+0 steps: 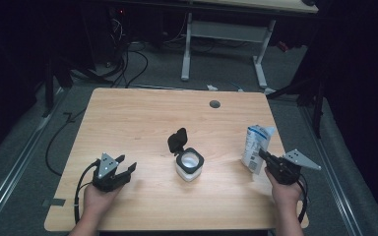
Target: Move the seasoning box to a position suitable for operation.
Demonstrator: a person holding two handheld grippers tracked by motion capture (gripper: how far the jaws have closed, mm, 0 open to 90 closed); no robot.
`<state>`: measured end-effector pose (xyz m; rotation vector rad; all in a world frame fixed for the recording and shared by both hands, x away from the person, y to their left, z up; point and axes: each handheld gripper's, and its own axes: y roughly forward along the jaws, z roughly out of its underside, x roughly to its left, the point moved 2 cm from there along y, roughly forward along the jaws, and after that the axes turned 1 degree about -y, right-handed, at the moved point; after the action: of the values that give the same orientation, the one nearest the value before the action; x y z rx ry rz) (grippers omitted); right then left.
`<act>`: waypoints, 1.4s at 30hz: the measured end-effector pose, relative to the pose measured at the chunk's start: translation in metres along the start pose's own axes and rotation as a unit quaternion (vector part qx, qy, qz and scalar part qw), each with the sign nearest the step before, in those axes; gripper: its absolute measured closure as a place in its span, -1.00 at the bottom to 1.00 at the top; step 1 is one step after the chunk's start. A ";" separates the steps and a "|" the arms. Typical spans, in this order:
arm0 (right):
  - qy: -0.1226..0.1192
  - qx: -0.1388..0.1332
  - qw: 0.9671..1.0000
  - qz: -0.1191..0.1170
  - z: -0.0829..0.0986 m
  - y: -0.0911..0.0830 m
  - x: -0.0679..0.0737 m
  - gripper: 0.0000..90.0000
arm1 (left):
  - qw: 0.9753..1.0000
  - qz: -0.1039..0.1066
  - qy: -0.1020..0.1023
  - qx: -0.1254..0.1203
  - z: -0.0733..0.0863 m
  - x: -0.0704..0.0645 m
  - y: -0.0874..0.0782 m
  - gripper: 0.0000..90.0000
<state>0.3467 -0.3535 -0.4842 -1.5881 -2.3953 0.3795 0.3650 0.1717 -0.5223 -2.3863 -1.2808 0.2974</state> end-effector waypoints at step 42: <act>-0.007 -0.008 0.999 0.031 0.017 0.003 -0.005 0.93 | 1.000 -0.003 -0.003 0.004 0.009 0.004 -0.015 0.01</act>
<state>0.3458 -0.3584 -0.5012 -1.6750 -2.3703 0.3853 0.3530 0.1845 -0.5235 -2.3770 -1.2867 0.3058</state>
